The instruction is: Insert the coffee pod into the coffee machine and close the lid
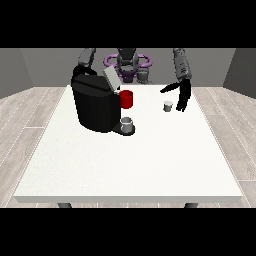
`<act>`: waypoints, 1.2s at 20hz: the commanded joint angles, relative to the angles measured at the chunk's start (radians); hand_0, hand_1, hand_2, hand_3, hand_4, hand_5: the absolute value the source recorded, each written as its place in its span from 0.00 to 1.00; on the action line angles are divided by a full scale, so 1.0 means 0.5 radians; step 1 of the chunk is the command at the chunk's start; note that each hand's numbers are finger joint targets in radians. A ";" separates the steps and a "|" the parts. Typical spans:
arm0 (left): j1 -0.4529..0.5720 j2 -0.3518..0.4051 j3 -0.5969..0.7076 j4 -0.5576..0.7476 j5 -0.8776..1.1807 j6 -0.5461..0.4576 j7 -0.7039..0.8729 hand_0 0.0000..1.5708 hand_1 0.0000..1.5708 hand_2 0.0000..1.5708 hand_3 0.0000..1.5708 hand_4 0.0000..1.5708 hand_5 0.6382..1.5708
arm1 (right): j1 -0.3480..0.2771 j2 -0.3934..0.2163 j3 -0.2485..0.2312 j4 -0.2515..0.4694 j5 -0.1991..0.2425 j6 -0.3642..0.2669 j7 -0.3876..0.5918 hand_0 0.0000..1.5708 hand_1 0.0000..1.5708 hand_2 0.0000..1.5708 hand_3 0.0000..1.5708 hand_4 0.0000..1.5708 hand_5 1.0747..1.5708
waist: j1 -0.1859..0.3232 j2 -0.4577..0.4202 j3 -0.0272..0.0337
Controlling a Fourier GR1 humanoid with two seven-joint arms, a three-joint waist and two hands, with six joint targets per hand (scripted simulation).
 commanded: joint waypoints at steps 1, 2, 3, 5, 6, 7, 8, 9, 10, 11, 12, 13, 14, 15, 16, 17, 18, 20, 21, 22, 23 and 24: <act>-0.085 0.034 0.019 0.184 -0.087 0.057 0.016 0.41 0.41 0.46 0.22 0.00 1.00 | 0.013 0.009 0.057 0.022 0.065 -0.011 -0.039 0.00 0.00 0.00 0.00 0.25 1.00 | -0.035 0.028 0.000; -0.096 -0.052 -0.029 0.160 -0.117 0.074 0.086 0.44 0.44 0.50 0.27 0.00 1.00 | -0.020 0.045 0.031 0.098 0.052 -0.057 -0.039 0.00 0.00 0.00 0.00 0.27 1.00 | 0.018 -0.046 0.000; -0.071 -0.012 -0.028 0.222 -0.172 0.148 0.002 0.51 0.51 0.54 0.32 0.00 1.00 | 0.017 0.057 0.065 0.014 0.030 -0.053 0.025 0.00 0.00 0.00 0.00 0.25 1.00 | -0.042 -0.002 0.000; -0.071 0.010 -0.061 0.279 -0.232 0.141 -0.080 0.39 0.39 0.47 0.30 0.00 1.00 | 0.011 0.057 0.121 -0.024 0.012 -0.070 0.054 0.00 0.00 0.00 0.00 0.27 1.00 | -0.038 -0.003 0.000; -0.035 -0.033 -0.110 0.225 -0.278 0.188 -0.029 0.45 0.45 0.49 0.31 0.00 1.00 | 0.034 -0.043 -0.019 0.083 -0.053 0.074 -0.061 0.00 0.00 0.00 0.00 0.28 1.00 | -0.023 -0.011 0.000; -0.079 0.077 -0.060 0.340 -0.271 0.126 -0.127 0.40 0.40 0.48 0.31 0.00 1.00 | -0.045 0.007 0.032 -0.031 -0.005 -0.009 0.031 0.00 0.00 0.00 0.00 0.30 1.00 | -0.053 0.048 -0.001; -0.065 0.105 -0.066 0.364 -0.295 0.124 -0.158 0.37 0.37 0.46 0.30 0.00 1.00 | -0.058 0.013 0.029 -0.026 0.001 -0.029 0.067 0.00 0.00 0.00 0.00 0.29 1.00 | -0.032 0.050 -0.001; -0.103 0.061 -0.105 0.353 -0.333 0.122 -0.085 0.38 0.38 0.46 0.30 0.00 1.00 | 0.000 0.054 0.059 0.036 0.036 -0.062 0.020 0.00 0.00 0.00 0.00 0.28 1.00 | -0.029 0.002 0.000; -0.184 0.120 -0.082 0.357 -0.340 0.117 -0.074 0.36 0.36 0.44 0.26 0.00 1.00 | -0.020 0.057 0.078 0.037 0.001 -0.071 -0.014 0.00 0.00 0.00 0.00 0.30 1.00 | -0.051 0.036 0.000; -0.148 0.079 -0.107 0.365 -0.368 0.153 -0.170 0.34 0.34 0.44 0.28 0.00 1.00 | -0.037 0.011 -0.011 0.088 -0.025 -0.022 -0.077 0.00 0.00 0.00 0.00 0.33 1.00 | -0.035 0.061 0.000; -0.148 0.065 -0.135 0.378 -0.434 0.251 -0.120 0.35 0.35 0.44 0.29 0.00 1.00 | -0.078 -0.027 0.003 0.073 -0.016 0.013 -0.009 0.00 0.00 0.00 0.00 0.33 1.00 | -0.044 0.073 0.000; -0.173 0.014 -0.161 0.374 -0.468 0.293 -0.072 0.39 0.39 0.47 0.31 0.00 1.00 | -0.024 0.051 0.083 0.073 0.059 -0.056 -0.054 0.00 0.00 0.00 0.00 0.34 1.00 | -0.053 0.025 0.000; -0.138 0.074 -0.081 0.445 -0.436 0.364 -0.246 0.41 0.41 0.50 0.34 0.00 1.00 | -0.098 -0.104 -0.049 -0.035 -0.083 0.085 0.056 0.00 0.00 0.00 0.00 0.31 1.00 | -0.097 0.086 -0.001; -0.166 0.010 -0.136 0.428 -0.488 0.350 -0.167 0.43 0.43 0.52 0.35 0.00 1.00 | -0.060 -0.037 -0.011 0.069 -0.019 0.012 -0.006 0.00 0.00 0.00 0.00 0.31 1.00 | -0.039 0.018 0.000; -0.206 0.066 -0.081 0.496 -0.465 0.339 -0.249 0.44 0.44 0.53 0.38 0.00 1.00 | -0.077 -0.052 -0.017 -0.002 -0.060 0.051 0.037 0.00 0.00 0.00 0.00 0.33 1.00 | -0.076 0.051 0.000; -0.246 0.065 -0.085 0.401 -0.462 0.338 -0.173 0.46 0.46 0.54 0.39 0.10 1.00 | -0.041 -0.041 -0.068 0.187 -0.104 0.092 -0.160 0.00 0.00 0.00 0.00 0.33 1.00 | -0.026 0.069 0.001; -0.160 0.074 -0.056 0.490 -0.475 0.434 -0.282 0.46 0.46 0.55 0.41 0.15 1.00 | 0.038 -0.005 0.010 -0.010 -0.058 0.034 -0.003 0.00 0.00 0.00 0.00 0.33 1.00 | -0.080 -0.002 -0.001; -0.244 0.057 -0.031 0.541 -0.489 0.487 -0.304 0.49 0.49 0.58 0.44 0.22 1.00 | -0.005 -0.013 0.009 0.038 -0.057 0.058 -0.072 0.00 0.00 0.00 0.00 0.31 1.00 | -0.086 0.072 0.000; -0.225 0.037 -0.047 0.545 -0.513 0.515 -0.313 0.53 0.53 0.62 0.47 0.25 1.00 | -0.053 -0.013 -0.048 0.048 -0.074 0.004 -0.052 0.00 0.00 0.00 0.00 0.32 1.00 | -0.058 0.056 0.000; -0.267 -0.055 -0.130 0.450 -0.567 0.496 -0.127 0.52 0.52 0.62 0.47 0.25 1.00 | -0.153 -0.063 -0.151 0.238 -0.130 0.033 -0.076 0.00 0.00 0.00 0.00 0.33 1.00 | 0.014 0.025 0.001; -0.244 -0.001 -0.093 0.583 -0.582 0.542 -0.226 0.53 0.53 0.62 0.48 0.24 1.00 | -0.042 0.006 0.013 -0.004 -0.073 0.022 0.074 0.00 0.00 0.00 0.00 0.32 1.00 | -0.093 0.000 -0.001; -0.216 -0.039 -0.120 0.570 -0.625 0.637 -0.242 0.59 0.59 0.66 0.53 0.23 1.00 | -0.041 -0.008 -0.027 0.034 -0.114 0.051 0.031 0.00 0.00 0.00 0.00 0.33 1.00 | -0.089 0.022 0.000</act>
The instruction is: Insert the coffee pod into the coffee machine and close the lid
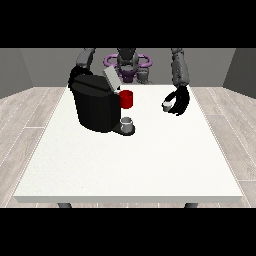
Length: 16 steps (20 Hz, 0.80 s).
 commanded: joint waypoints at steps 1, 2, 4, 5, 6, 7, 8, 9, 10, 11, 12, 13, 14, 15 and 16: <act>-0.018 -0.030 -0.022 0.068 -0.104 0.181 -0.049 0.62 0.62 0.69 0.55 0.21 1.00 | 0.045 0.055 0.032 -0.005 0.005 -0.013 -0.104 0.00 0.00 0.00 0.00 0.34 1.00 | -0.032 0.040 -0.002; -0.059 0.062 0.015 0.128 -0.096 0.127 -0.100 0.63 0.63 0.70 0.55 0.18 1.00 | -0.016 0.005 0.016 -0.030 0.008 -0.003 -0.028 0.00 0.00 0.00 0.00 0.31 1.00 | -0.038 0.097 -0.002; -0.100 0.099 -0.014 0.128 -0.153 0.138 -0.069 0.57 0.57 0.64 0.49 0.20 1.00 | -0.066 0.028 0.022 -0.006 0.007 -0.008 -0.076 0.00 0.00 0.00 0.00 0.27 1.00 | -0.032 0.151 -0.002; -0.040 0.066 -0.087 0.087 -0.189 0.009 0.010 0.62 0.62 0.67 0.51 0.20 1.00 | 0.024 -0.015 -0.032 0.078 -0.026 0.023 -0.048 0.00 0.00 0.00 0.00 0.26 1.00 | 0.024 -0.031 -0.001; -0.114 0.131 -0.019 0.174 -0.165 0.025 -0.040 0.65 0.65 0.71 0.57 0.18 1.00 | 0.031 0.072 0.104 -0.060 0.033 -0.029 -0.011 0.00 0.00 0.00 0.00 0.25 1.00 | -0.052 0.038 -0.002; -0.042 0.087 -0.020 0.194 -0.185 0.135 -0.091 0.71 0.71 0.75 0.61 0.18 1.00 | 0.035 -0.022 0.004 -0.066 -0.041 0.051 0.005 0.00 0.00 0.00 0.00 0.27 1.00 | -0.055 0.047 -0.002; -0.119 0.073 -0.095 0.075 -0.195 -0.091 -0.024 0.75 0.75 0.82 0.75 0.26 1.00 | -0.085 -0.007 -0.086 0.129 -0.030 -0.051 -0.035 0.00 0.00 0.00 0.00 0.27 1.00 | 0.069 -0.026 -0.001; -0.089 0.084 -0.061 0.082 -0.201 0.040 -0.132 0.78 0.78 0.86 0.83 0.30 1.00 | -0.047 -0.025 -0.087 0.122 -0.069 0.019 -0.084 0.00 0.00 0.00 0.00 0.28 1.00 | 0.054 0.012 -0.001; -0.044 0.031 -0.074 0.108 -0.215 0.086 -0.174 0.81 0.81 0.89 0.87 0.32 1.00 | -0.053 0.028 -0.029 0.053 -0.025 -0.064 0.049 0.00 0.00 0.00 0.00 0.27 1.00 | 0.055 -0.026 -0.002; -0.085 0.109 -0.003 0.172 -0.150 -0.009 -0.214 0.84 0.84 0.91 0.90 0.35 1.00 | 0.066 0.030 0.053 -0.077 -0.025 0.005 0.122 0.00 0.00 0.00 0.00 0.28 1.00 | -0.048 -0.050 -0.002; -0.166 0.097 -0.037 0.059 -0.154 -0.079 -0.193 0.91 0.91 0.93 0.91 0.36 1.00 | 0.018 0.017 -0.042 0.139 -0.042 0.008 -0.134 0.00 0.00 0.00 0.00 0.28 1.00 | 0.034 -0.006 -0.001; -0.140 0.038 -0.073 0.028 -0.172 -0.069 -0.186 0.93 0.93 0.93 0.90 0.39 1.00 | 0.070 0.042 -0.038 0.148 -0.041 -0.020 -0.097 0.00 0.00 0.00 0.00 0.29 1.00 | 0.036 -0.084 -0.001; -0.228 0.043 -0.093 -0.012 -0.171 -0.166 -0.158 0.94 0.94 0.94 0.90 0.40 1.00 | -0.041 0.000 -0.091 0.204 -0.057 -0.023 -0.066 0.00 0.00 0.00 0.00 0.32 1.00 | 0.063 -0.073 -0.001; -0.260 0.028 -0.058 0.012 -0.145 -0.145 -0.173 0.92 0.92 0.92 0.88 0.40 1.00 | -0.050 0.025 -0.005 0.131 -0.003 -0.039 0.020 0.00 0.00 0.00 0.00 0.31 1.00 | 0.023 -0.071 -0.002; -0.335 -0.043 -0.107 -0.095 -0.135 -0.277 -0.036 0.89 0.89 0.91 0.87 0.38 1.00 | -0.076 -0.025 -0.135 0.337 -0.066 -0.001 -0.150 0.00 0.00 0.00 0.00 0.31 1.00 | 0.122 -0.120 0.001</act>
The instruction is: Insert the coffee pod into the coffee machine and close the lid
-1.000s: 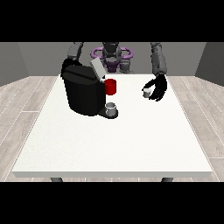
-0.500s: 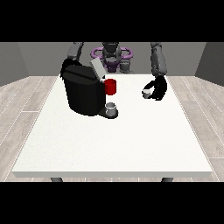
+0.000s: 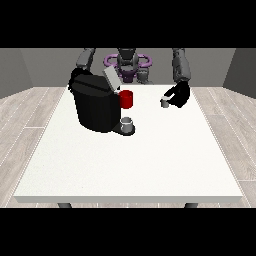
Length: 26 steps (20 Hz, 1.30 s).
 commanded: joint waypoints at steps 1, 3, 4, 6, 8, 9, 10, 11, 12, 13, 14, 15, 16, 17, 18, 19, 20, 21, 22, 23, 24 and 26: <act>-0.088 0.036 0.007 -0.049 0.027 -0.176 0.007 0.88 0.88 0.90 0.86 0.37 1.00 | 0.062 0.007 0.035 0.024 0.018 0.002 0.068 0.00 0.00 0.00 0.00 0.31 1.00 | -0.015 -0.132 0.000; -0.135 0.004 -0.001 -0.112 0.023 -0.204 0.020 0.84 0.84 0.88 0.86 0.37 1.00 | 0.019 -0.015 -0.041 0.117 -0.039 0.036 -0.059 0.00 0.00 0.00 0.00 0.32 1.00 | 0.009 -0.089 0.000; -0.209 0.048 0.028 -0.091 0.031 -0.228 0.034 0.82 0.82 0.87 0.85 0.35 1.00 | -0.009 0.017 0.029 0.074 0.004 0.014 0.002 0.00 0.00 0.00 0.00 0.28 1.00 | -0.030 -0.066 0.000; -0.224 -0.021 -0.008 -0.141 0.008 -0.241 0.117 0.80 0.80 0.84 0.83 0.34 1.00 | 0.056 0.053 0.057 0.099 0.010 0.021 -0.044 0.00 0.00 0.00 0.00 0.29 1.00 | -0.035 -0.150 0.000; -0.281 0.078 0.013 -0.114 0.024 -0.372 0.070 0.79 0.79 0.84 0.82 0.36 1.00 | -0.016 -0.004 0.076 0.009 0.029 0.020 0.144 0.00 0.00 0.00 0.00 0.31 1.00 | -0.083 -0.171 -0.001; -0.251 0.007 -0.039 -0.222 0.013 -0.417 0.092 0.79 0.79 0.84 0.82 0.36 1.00 | 0.078 0.024 -0.006 0.177 -0.029 0.044 -0.123 0.00 0.00 0.00 0.00 0.32 1.00 | 0.017 -0.188 0.000; -0.288 0.023 0.016 -0.171 -0.009 -0.268 0.066 0.79 0.79 0.84 0.82 0.36 1.00 | -0.024 -0.006 -0.002 0.085 -0.049 0.074 -0.076 0.00 0.00 0.00 0.00 0.31 1.00 | -0.067 -0.062 0.000; -0.358 -0.031 -0.001 -0.206 -0.002 -0.312 0.138 0.79 0.79 0.84 0.82 0.36 1.00 | -0.046 -0.019 -0.020 0.170 -0.041 0.081 -0.128 0.00 0.00 0.00 0.00 0.30 1.00 | -0.051 -0.040 0.000; -0.398 0.026 0.053 -0.166 0.011 -0.332 0.169 0.79 0.79 0.84 0.82 0.36 1.00 | -0.061 0.047 0.051 0.116 0.006 0.018 -0.084 0.00 0.00 0.00 0.00 0.30 1.00 | -0.073 -0.033 0.000; -0.366 0.081 0.074 -0.107 -0.002 -0.331 0.185 0.79 0.79 0.84 0.82 0.36 1.00 | 0.039 0.003 0.085 0.005 -0.018 0.114 -0.025 0.00 0.00 0.00 0.00 0.32 1.00 | -0.159 -0.083 -0.001; -0.449 0.041 0.065 -0.172 0.017 -0.370 0.226 0.79 0.79 0.84 0.82 0.36 1.00 | -0.024 -0.032 0.007 0.079 -0.057 0.119 -0.061 0.00 0.00 0.00 0.00 0.32 1.00 | -0.132 -0.081 0.000; -0.462 0.055 0.098 -0.116 0.001 -0.262 0.191 0.80 0.80 0.85 0.82 0.36 1.00 | -0.109 -0.015 0.068 -0.052 -0.039 0.098 0.086 0.00 0.00 0.00 0.00 0.31 1.00 | -0.210 -0.020 -0.001; -0.583 0.106 0.096 -0.167 0.039 -0.463 0.240 0.80 0.80 0.85 0.82 0.35 1.00 | -0.060 0.065 0.085 0.076 -0.014 0.030 -0.130 0.00 0.00 0.00 0.00 0.32 1.00 | -0.135 -0.024 0.000; -0.571 0.120 0.112 -0.169 0.047 -0.478 0.236 0.81 0.81 0.85 0.82 0.35 1.00 | -0.068 0.007 0.053 0.055 -0.014 0.055 -0.022 0.00 0.00 0.00 0.00 0.32 1.00 | -0.135 -0.060 0.000; -0.498 0.061 0.110 -0.137 0.024 -0.373 0.188 0.80 0.80 0.85 0.82 0.34 1.00 | -0.060 0.065 0.099 -0.039 -0.012 0.011 0.042 0.00 0.00 0.00 0.00 0.33 1.00 | -0.174 -0.043 -0.001; -0.644 0.187 0.145 -0.180 0.033 -0.422 0.216 0.80 0.80 0.84 0.81 0.34 1.00 | -0.043 -0.048 0.032 0.039 -0.056 0.151 -0.097 0.00 0.00 0.00 0.00 0.33 1.00 | -0.210 0.008 0.000; -0.634 0.067 0.118 -0.174 0.011 -0.356 0.275 0.64 0.64 0.76 0.78 0.35 1.00 | -0.067 0.054 0.129 0.006 0.064 -0.009 -0.022 0.00 0.00 0.00 0.00 0.31 1.00 | -0.204 -0.016 -0.001; -0.680 0.116 0.122 -0.214 0.027 -0.462 0.304 0.68 0.68 0.78 0.78 0.33 1.00 | -0.093 -0.011 0.014 0.081 -0.035 0.056 -0.039 0.00 0.00 0.00 0.00 0.32 1.00 | -0.147 -0.043 0.000; -0.760 0.098 0.138 -0.171 0.012 -0.407 0.364 0.65 0.65 0.77 0.78 0.32 1.00 | -0.137 0.028 0.096 0.017 0.030 0.019 -0.015 0.00 0.00 0.00 0.00 0.31 1.00 | -0.237 0.023 0.000; -0.825 0.038 0.120 -0.211 0.009 -0.425 0.487 0.79 0.79 0.82 0.79 0.33 1.00 | -0.202 -0.064 -0.003 0.112 -0.026 0.077 -0.009 0.00 0.00 0.00 0.00 0.32 1.00 | -0.198 0.013 0.001; -0.718 0.039 0.191 -0.154 0.076 -0.396 0.357 0.81 0.81 0.83 0.79 0.33 1.00 | -0.101 0.058 0.104 -0.004 0.060 -0.053 -0.003 0.00 0.00 0.00 0.00 0.32 1.00 | -0.230 0.007 -0.001; -0.795 0.099 0.210 -0.120 0.037 -0.334 0.369 0.77 0.77 0.79 0.76 0.31 1.00 | -0.191 -0.021 0.102 -0.089 0.019 0.038 0.153 0.00 0.00 0.00 0.00 0.32 1.00 | -0.322 0.080 -0.001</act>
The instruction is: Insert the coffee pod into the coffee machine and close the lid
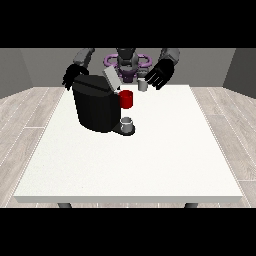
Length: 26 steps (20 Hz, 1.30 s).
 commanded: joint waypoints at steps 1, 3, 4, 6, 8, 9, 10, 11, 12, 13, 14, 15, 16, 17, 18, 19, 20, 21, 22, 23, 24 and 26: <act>-0.198 0.017 0.061 -0.002 0.024 -0.020 0.149 0.79 0.79 0.80 0.76 0.30 1.00 | -0.041 -0.043 -0.039 0.016 -0.019 0.032 -0.052 0.00 0.00 0.00 0.00 0.33 1.00 | -0.065 0.066 0.001; -0.220 0.117 0.095 0.056 0.018 -0.010 0.013 0.82 0.82 0.85 0.81 0.31 1.00 | -0.079 0.040 0.089 -0.131 0.079 -0.062 0.042 0.00 0.00 0.00 0.00 0.35 1.00 | -0.131 0.149 -0.001; -0.263 0.088 0.054 0.032 0.007 -0.102 0.110 0.80 0.80 0.84 0.80 0.31 1.00 | -0.078 -0.032 -0.010 -0.053 0.008 0.003 -0.004 0.00 0.00 0.00 0.00 0.34 1.00 | -0.099 0.099 0.000; -0.300 0.174 0.098 0.067 0.031 -0.156 0.075 0.82 0.82 0.85 0.81 0.33 1.00 | -0.058 -0.050 0.008 -0.116 0.032 0.000 0.002 0.00 0.00 0.00 0.00 0.33 1.00 | -0.141 0.110 0.000; -0.257 0.145 0.082 0.054 0.004 -0.088 0.008 0.82 0.82 0.85 0.80 0.33 1.00 | -0.047 -0.044 -0.007 -0.122 -0.011 0.030 0.004 0.00 0.00 0.00 0.00 0.29 1.00 | -0.126 0.148 0.000; -0.336 0.167 0.095 0.093 -0.031 -0.009 0.065 0.80 0.80 0.84 0.79 0.32 1.00 | -0.088 0.047 0.114 -0.191 0.092 -0.061 0.040 0.00 0.00 0.00 0.00 0.31 1.00 | -0.209 0.223 -0.001; -0.347 0.064 0.038 0.027 -0.032 -0.079 0.163 0.82 0.82 0.83 0.78 0.32 1.00 | -0.017 0.034 0.022 -0.021 0.054 -0.050 -0.138 0.00 0.00 0.00 0.00 0.33 1.00 | -0.108 0.155 0.001; -0.245 0.089 0.071 0.064 -0.018 -0.026 0.028 0.80 0.80 0.83 0.79 0.31 1.00 | -0.036 -0.043 -0.001 -0.137 0.015 0.001 0.011 0.00 0.00 0.00 0.00 0.34 1.00 | -0.133 0.155 0.000; -0.312 0.045 0.044 0.042 -0.050 0.004 0.120 0.81 0.81 0.83 0.79 0.31 1.00 | -0.046 0.009 0.026 -0.085 0.047 -0.039 -0.042 0.00 0.00 0.00 0.00 0.33 1.00 | -0.122 0.163 0.000; -0.386 0.083 0.066 0.043 -0.033 -0.035 0.111 0.81 0.81 0.83 0.79 0.31 1.00 | -0.085 0.020 0.010 -0.058 0.040 -0.051 -0.071 0.00 0.00 0.00 0.00 0.31 1.00 | -0.129 0.235 0.001; -0.303 0.027 0.044 0.082 -0.047 -0.016 0.110 0.83 0.83 0.85 0.79 0.31 1.00 | -0.124 0.020 0.024 -0.147 0.040 -0.085 0.115 0.00 0.00 0.00 0.00 0.31 1.00 | -0.126 0.152 0.000; -0.322 -0.061 0.013 0.056 -0.060 0.014 0.148 0.83 0.83 0.85 0.79 0.31 1.00 | -0.118 0.004 0.032 -0.085 0.054 -0.051 0.046 0.00 0.00 0.00 0.00 0.33 1.00 | -0.122 0.175 0.000; -0.355 -0.038 0.011 0.059 -0.065 -0.024 0.168 0.84 0.84 0.85 0.78 0.31 1.00 | -0.023 0.070 0.106 -0.072 0.063 -0.146 -0.052 0.00 0.00 0.00 0.00 0.33 1.00 | -0.115 0.161 0.001; -0.292 0.022 0.027 0.055 -0.071 -0.006 0.129 0.82 0.82 0.84 0.78 0.32 1.00 | -0.014 -0.047 -0.054 -0.060 -0.044 0.025 -0.121 0.00 0.00 0.00 0.00 0.34 1.00 | -0.118 0.190 0.001; -0.332 0.030 0.046 0.111 -0.077 0.012 0.142 0.82 0.82 0.84 0.78 0.32 1.00 | -0.045 0.038 0.070 -0.156 0.067 -0.088 -0.007 0.00 0.00 0.00 0.00 0.34 1.00 | -0.171 0.206 0.000; -0.289 0.006 0.014 0.059 -0.062 -0.079 0.127 0.83 0.83 0.84 0.78 0.32 1.00 | -0.036 -0.042 -0.076 -0.052 -0.056 0.000 -0.073 0.00 0.00 0.00 0.00 0.33 1.00 | -0.070 0.139 0.001; -0.330 -0.035 -0.012 0.052 -0.085 -0.090 0.217 0.84 0.84 0.85 0.79 0.32 1.00 | -0.055 -0.089 -0.097 0.003 -0.050 0.021 -0.041 0.00 0.00 0.00 0.00 0.32 1.00 | -0.065 0.124 0.001; -0.336 0.011 0.032 0.093 -0.083 -0.014 0.145 0.84 0.84 0.85 0.78 0.32 1.00 | -0.040 -0.001 0.010 -0.134 -0.005 -0.033 0.021 0.00 0.00 0.00 0.00 0.32 1.00 | -0.150 0.165 0.000; -0.302 0.002 0.030 0.072 -0.066 -0.028 0.062 0.81 0.81 0.83 0.78 0.33 1.00 | -0.062 -0.026 -0.029 -0.097 0.003 -0.045 -0.052 0.00 0.00 0.00 0.00 0.33 1.00 | -0.093 0.208 0.000; -0.320 -0.055 -0.010 0.042 -0.081 -0.077 0.158 0.78 0.78 0.82 0.77 0.33 1.00 | 0.034 -0.003 -0.046 -0.020 -0.035 -0.018 -0.092 0.00 0.00 0.00 0.00 0.33 1.00 | -0.080 0.107 0.001; -0.331 -0.115 -0.009 0.038 -0.077 -0.045 0.196 0.80 0.80 0.83 0.77 0.33 1.00 | -0.016 0.010 -0.059 0.005 -0.030 -0.041 -0.150 0.00 0.00 0.00 0.00 0.32 1.00 | -0.061 0.139 0.001; -0.338 -0.059 0.003 0.081 -0.122 0.055 0.148 0.77 0.77 0.80 0.76 0.32 1.00 | -0.016 0.061 0.036 -0.110 0.037 -0.098 -0.073 0.00 0.00 0.00 0.00 0.33 1.00 | -0.142 0.203 0.000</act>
